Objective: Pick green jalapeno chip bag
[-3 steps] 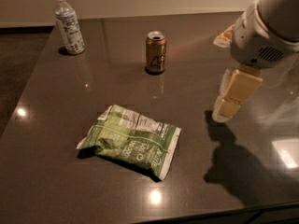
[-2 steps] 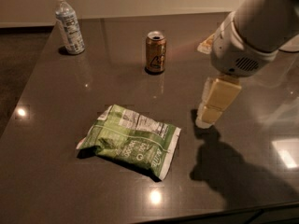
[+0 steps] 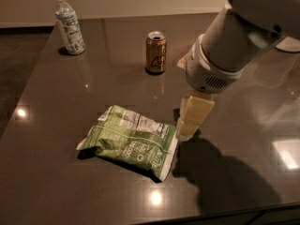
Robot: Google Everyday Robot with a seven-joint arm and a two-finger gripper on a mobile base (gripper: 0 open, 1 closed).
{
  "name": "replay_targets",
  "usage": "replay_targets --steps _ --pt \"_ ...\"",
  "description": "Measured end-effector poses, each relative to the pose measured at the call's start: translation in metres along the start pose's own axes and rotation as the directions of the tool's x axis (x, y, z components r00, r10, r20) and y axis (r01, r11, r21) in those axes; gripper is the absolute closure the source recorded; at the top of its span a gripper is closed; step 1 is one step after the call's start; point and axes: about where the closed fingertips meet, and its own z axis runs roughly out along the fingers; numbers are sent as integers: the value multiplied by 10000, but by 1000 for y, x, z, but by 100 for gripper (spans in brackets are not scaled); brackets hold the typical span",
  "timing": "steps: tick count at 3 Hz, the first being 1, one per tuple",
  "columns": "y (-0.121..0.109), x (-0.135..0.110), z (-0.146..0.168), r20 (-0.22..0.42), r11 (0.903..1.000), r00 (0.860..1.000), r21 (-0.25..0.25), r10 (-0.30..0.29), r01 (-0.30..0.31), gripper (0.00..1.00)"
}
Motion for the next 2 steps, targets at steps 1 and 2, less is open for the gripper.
replay_targets --steps 1,2 --pt "4 -7 16 -23 9998 10000 -201 -50 49 0" --pt "10 -14 33 -15 9987 10000 -494 -97 96 0"
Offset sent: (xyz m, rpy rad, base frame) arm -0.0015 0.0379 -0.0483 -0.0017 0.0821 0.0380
